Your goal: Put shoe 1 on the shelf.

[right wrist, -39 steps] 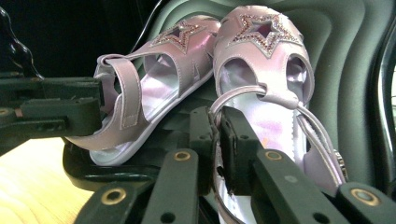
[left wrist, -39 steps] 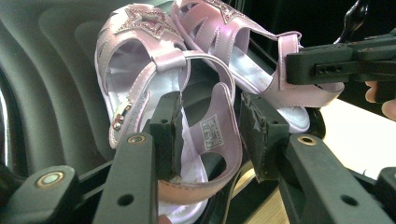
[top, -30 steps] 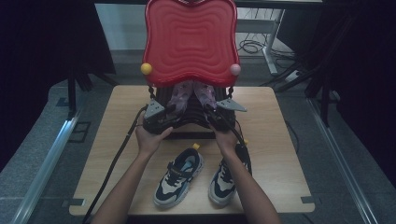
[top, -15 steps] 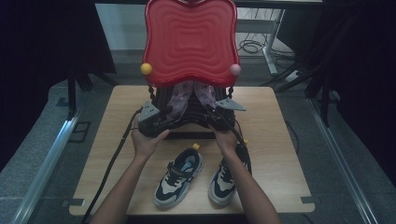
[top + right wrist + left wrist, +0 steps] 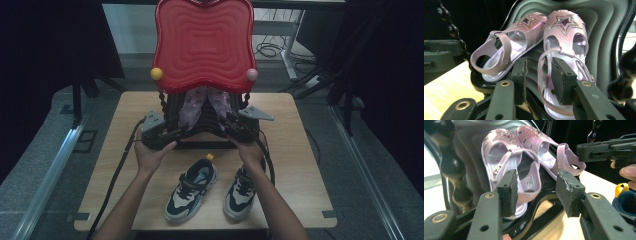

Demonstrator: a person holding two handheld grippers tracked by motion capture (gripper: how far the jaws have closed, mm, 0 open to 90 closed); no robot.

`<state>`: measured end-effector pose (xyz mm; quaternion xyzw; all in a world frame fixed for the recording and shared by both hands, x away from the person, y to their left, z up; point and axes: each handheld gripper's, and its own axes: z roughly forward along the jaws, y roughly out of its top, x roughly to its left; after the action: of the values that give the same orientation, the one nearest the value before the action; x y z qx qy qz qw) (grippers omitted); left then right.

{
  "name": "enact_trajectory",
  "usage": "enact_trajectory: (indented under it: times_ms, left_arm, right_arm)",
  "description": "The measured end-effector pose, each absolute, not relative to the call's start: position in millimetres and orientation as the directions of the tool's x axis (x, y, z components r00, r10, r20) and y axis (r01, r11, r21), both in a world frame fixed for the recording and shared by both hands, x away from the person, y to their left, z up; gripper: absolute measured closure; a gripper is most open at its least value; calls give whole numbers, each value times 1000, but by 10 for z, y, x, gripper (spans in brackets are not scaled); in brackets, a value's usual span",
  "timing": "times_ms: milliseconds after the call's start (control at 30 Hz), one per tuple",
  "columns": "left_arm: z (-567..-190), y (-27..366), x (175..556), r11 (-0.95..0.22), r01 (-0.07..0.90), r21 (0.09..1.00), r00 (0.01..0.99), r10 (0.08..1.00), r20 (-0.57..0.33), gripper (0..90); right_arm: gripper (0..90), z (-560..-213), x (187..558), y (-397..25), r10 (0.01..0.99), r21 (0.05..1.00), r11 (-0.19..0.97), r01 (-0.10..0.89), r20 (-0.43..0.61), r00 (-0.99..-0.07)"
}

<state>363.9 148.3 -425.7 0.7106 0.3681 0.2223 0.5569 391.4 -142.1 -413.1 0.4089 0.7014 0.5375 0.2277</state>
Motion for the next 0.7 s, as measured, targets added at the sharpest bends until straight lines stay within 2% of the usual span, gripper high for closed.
enact_trajectory:
  times_ms: [367, 400, 433, 700]
  left_arm:
    - [-4355, 1619, 3488, -118, 340, 933, 620, 774, -128, 495]
    - [-4372, 1640, 3447, -121, 347, 930, 619, 775, -130, 488]
    - [-4380, 1649, 3423, -127, 351, 928, 621, 773, -129, 484]
    - [-4432, 1718, 3237, -150, 375, 915, 629, 766, -133, 441]
  right_arm:
    - [598, -4208, 3692, -1549, 785, 929, 99, 356, 146, -601]
    - [544, -4234, 3612, -1579, 778, 923, 96, 373, 164, -607]
    - [530, -4237, 3584, -1587, 776, 920, 100, 379, 167, -609]
    - [488, -4305, 3344, -1686, 755, 912, 120, 392, 172, -633]
